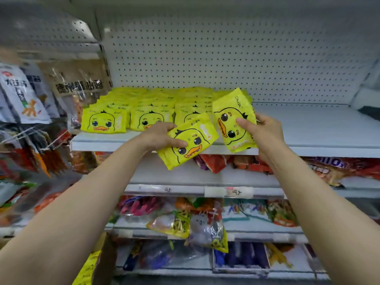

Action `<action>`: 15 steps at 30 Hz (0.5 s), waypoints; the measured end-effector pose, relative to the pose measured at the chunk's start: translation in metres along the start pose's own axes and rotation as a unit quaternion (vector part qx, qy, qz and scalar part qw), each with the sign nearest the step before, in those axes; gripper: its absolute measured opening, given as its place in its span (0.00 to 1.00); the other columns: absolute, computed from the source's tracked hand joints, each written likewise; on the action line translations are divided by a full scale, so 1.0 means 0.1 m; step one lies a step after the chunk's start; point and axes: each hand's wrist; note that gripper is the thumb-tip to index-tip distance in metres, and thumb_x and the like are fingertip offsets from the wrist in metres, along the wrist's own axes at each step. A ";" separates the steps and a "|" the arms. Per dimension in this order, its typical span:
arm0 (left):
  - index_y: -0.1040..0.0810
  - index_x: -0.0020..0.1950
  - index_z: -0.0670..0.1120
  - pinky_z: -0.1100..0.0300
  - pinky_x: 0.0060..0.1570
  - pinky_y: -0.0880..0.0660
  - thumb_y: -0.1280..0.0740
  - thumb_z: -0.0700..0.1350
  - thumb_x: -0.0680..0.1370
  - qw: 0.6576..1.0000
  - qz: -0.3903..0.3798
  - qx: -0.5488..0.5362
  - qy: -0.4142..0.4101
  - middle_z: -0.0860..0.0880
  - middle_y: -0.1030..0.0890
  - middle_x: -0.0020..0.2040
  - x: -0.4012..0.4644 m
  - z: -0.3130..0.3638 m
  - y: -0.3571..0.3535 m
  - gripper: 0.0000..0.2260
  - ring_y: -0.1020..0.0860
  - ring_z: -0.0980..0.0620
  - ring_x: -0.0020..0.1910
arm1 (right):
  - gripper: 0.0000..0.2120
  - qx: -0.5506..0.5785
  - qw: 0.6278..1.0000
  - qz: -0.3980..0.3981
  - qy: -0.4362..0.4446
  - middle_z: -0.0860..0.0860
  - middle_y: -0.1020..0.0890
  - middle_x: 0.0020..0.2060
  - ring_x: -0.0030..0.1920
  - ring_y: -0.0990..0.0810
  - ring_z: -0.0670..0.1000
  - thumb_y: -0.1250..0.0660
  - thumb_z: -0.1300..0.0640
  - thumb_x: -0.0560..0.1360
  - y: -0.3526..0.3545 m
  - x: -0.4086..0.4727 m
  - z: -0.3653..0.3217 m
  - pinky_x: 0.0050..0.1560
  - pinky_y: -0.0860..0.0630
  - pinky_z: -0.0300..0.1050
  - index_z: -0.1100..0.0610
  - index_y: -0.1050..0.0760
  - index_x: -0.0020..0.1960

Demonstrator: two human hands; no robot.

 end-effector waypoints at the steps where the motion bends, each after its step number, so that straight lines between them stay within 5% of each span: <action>1: 0.20 0.57 0.46 0.50 0.52 0.20 0.20 0.47 0.66 1.000 -0.009 0.001 -0.003 0.49 0.15 0.50 0.16 0.08 -0.03 0.22 0.17 0.49 0.48 | 0.12 -0.001 1.000 0.010 0.002 0.49 0.13 0.42 0.42 0.14 0.50 0.22 0.60 0.69 0.07 0.09 -0.02 0.42 0.17 0.49 0.56 0.18 0.52; 6: 0.21 0.55 0.43 0.55 0.52 0.23 0.21 0.44 0.68 0.995 -0.073 0.051 -0.040 0.50 0.17 0.52 0.94 0.47 -0.18 0.18 0.19 0.47 0.53 | 0.12 -0.027 0.999 0.035 0.012 0.49 0.13 0.40 0.40 0.14 0.50 0.22 0.59 0.68 0.35 0.54 -0.12 0.35 0.19 0.46 0.55 0.19 0.50; 10: 0.27 0.69 0.45 0.53 0.64 0.31 0.21 0.49 0.67 0.985 -0.089 0.139 -0.058 0.47 0.26 0.67 1.55 0.70 -0.29 0.32 0.29 0.46 0.67 | 0.09 -0.033 0.998 0.047 0.028 0.49 0.13 0.39 0.38 0.14 0.51 0.23 0.60 0.70 0.46 0.89 -0.15 0.35 0.17 0.51 0.55 0.19 0.48; 15: 0.29 0.70 0.46 0.53 0.64 0.30 0.22 0.53 0.67 0.962 -0.122 0.225 -0.097 0.48 0.28 0.70 2.11 0.89 -0.52 0.35 0.29 0.46 0.68 | 0.08 -0.032 0.995 0.082 0.037 0.49 0.14 0.39 0.38 0.15 0.51 0.23 0.61 0.69 0.58 1.16 -0.09 0.33 0.17 0.52 0.54 0.19 0.46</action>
Point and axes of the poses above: each hand's wrist, its own x-axis towards the middle knuckle, its own y-axis out of the back of the hand, z = x × y
